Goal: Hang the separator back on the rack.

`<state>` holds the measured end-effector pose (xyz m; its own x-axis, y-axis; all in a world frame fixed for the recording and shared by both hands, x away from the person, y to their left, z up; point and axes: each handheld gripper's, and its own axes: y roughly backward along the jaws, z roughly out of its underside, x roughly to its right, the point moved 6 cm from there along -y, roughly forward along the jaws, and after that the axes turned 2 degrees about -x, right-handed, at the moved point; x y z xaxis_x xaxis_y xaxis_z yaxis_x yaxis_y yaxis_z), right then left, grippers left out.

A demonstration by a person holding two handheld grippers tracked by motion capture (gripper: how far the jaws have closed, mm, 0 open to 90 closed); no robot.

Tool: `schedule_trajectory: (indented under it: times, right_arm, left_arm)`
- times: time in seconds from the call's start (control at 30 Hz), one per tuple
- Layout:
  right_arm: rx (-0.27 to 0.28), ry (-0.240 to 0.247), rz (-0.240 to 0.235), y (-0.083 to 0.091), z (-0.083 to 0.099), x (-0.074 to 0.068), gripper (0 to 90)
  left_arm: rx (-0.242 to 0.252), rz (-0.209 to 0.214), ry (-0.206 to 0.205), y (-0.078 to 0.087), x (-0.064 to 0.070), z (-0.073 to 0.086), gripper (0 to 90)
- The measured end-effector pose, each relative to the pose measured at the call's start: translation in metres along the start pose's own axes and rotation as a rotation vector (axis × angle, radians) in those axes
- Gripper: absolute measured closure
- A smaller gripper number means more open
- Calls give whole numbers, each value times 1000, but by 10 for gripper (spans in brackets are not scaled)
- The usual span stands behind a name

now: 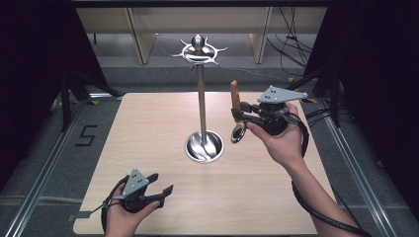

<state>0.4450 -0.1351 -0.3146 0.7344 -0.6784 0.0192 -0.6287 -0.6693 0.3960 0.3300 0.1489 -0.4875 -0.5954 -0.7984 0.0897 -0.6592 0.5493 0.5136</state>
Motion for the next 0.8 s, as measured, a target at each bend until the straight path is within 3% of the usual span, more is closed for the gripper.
schedule_trajectory:
  times: [0.1, 0.23, 0.3, 0.37, 0.4, 0.47, 0.5, 0.8]
  right_arm:
    - [-9, 10, -24, -1, -1, -1, 686]
    - [5, 5, -9, 0, -3, -1, 686]
    - [12, 29, -5, 0, -5, 1, 686]
    - [22, 7, -3, -2, -6, -1, 686]
    - [15, 17, -20, -2, -9, -1, 686]
    - [15, 10, -11, -1, -9, -2, 686]
    - [26, 32, -24, -2, -11, -2, 686]
    - [28, 21, -20, -4, -12, -4, 686]
  left_arm:
    - [1, 5, 0, -1, 0, 0, 333]
    - [1, 3, 1, -1, 0, 0, 333]
    - [3, 1, 16, -1, 0, 0, 333]
    - [5, 2, 17, -1, 0, 0, 333]
    - [4, 1, 16, -1, 0, 0, 333]
    - [6, 1, 17, -1, 0, 0, 333]
    - [6, 1, 18, -1, 0, 0, 332]
    - [4, 2, 5, 0, -1, 0, 333]
